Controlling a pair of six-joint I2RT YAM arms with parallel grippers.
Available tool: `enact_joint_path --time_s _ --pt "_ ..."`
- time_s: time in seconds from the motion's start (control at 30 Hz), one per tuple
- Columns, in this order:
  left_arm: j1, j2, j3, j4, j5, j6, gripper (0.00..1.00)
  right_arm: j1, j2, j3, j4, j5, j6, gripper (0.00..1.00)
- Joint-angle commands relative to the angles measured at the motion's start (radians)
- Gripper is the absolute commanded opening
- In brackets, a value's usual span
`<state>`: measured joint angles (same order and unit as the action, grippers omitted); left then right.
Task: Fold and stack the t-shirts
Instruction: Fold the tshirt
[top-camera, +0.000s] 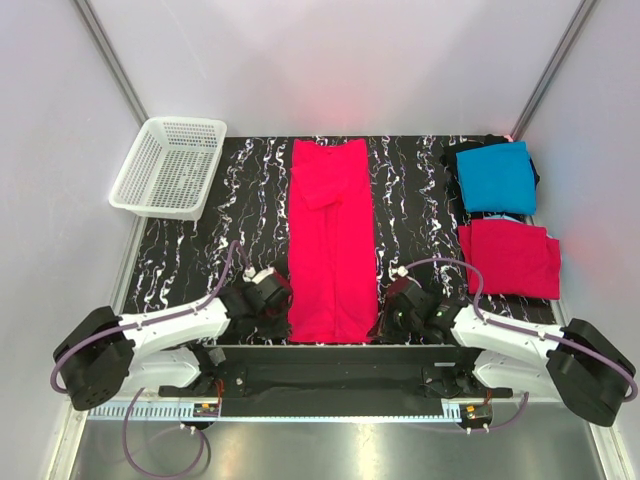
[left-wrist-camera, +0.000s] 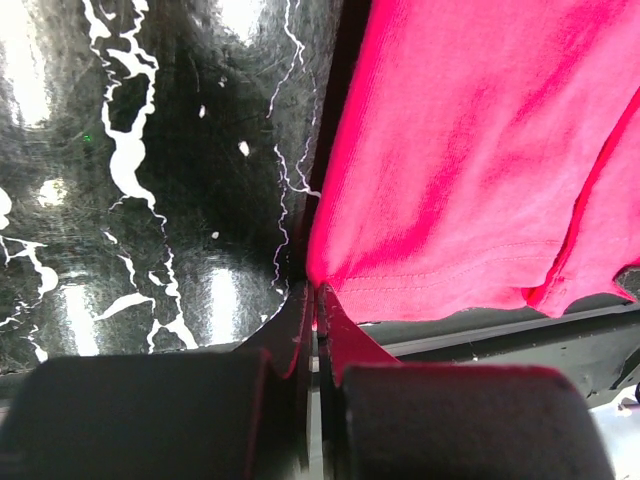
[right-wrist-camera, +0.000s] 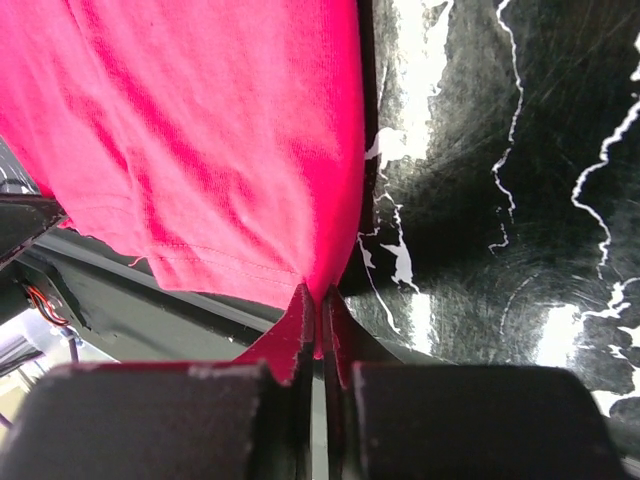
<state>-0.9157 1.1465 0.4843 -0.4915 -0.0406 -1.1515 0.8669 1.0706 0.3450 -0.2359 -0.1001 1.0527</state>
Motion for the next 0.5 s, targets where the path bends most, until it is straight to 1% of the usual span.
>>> enact_joint_path --time_s 0.0,0.1,0.13,0.17,0.2,0.23,0.27,0.3,0.33,0.4,0.43,0.47 --pt "0.003 0.033 0.011 -0.018 -0.031 0.022 0.00 0.007 0.020 -0.005 0.020 -0.006 0.003 0.00" --pt "0.003 0.036 0.016 -0.015 -0.033 0.026 0.00 0.007 0.028 0.005 0.020 -0.003 -0.008 0.00" --pt "0.003 0.036 0.016 -0.016 -0.035 0.027 0.00 0.007 0.032 0.012 0.020 -0.001 -0.011 0.05" --pt "0.003 0.033 0.016 -0.016 -0.035 0.029 0.00 0.006 0.035 0.014 0.020 -0.001 -0.011 0.12" --pt "0.003 0.032 0.016 -0.016 -0.035 0.027 0.09 0.007 0.040 0.017 0.021 -0.001 -0.014 0.20" --pt "0.003 0.024 0.016 -0.016 -0.035 0.027 0.15 0.006 0.045 0.022 0.021 -0.003 -0.014 0.34" --pt "0.003 0.019 0.011 -0.015 -0.035 0.027 0.23 0.006 0.045 0.023 0.021 -0.003 -0.017 0.38" --pt "0.003 0.013 0.010 -0.016 -0.035 0.026 0.33 0.006 0.045 0.025 0.021 -0.003 -0.016 0.41" --pt "0.003 0.007 0.008 -0.015 -0.036 0.026 0.39 0.006 0.043 0.026 0.023 -0.003 -0.017 0.44" --pt "0.003 -0.008 0.002 -0.016 -0.038 0.026 0.45 0.007 0.043 0.026 0.021 -0.003 -0.017 0.46" --pt "0.003 -0.013 0.000 -0.016 -0.039 0.027 0.52 0.007 0.043 0.026 0.023 -0.003 -0.017 0.47" --pt "0.003 -0.016 -0.003 -0.016 -0.039 0.027 0.54 0.007 0.043 0.026 0.021 -0.003 -0.017 0.47"
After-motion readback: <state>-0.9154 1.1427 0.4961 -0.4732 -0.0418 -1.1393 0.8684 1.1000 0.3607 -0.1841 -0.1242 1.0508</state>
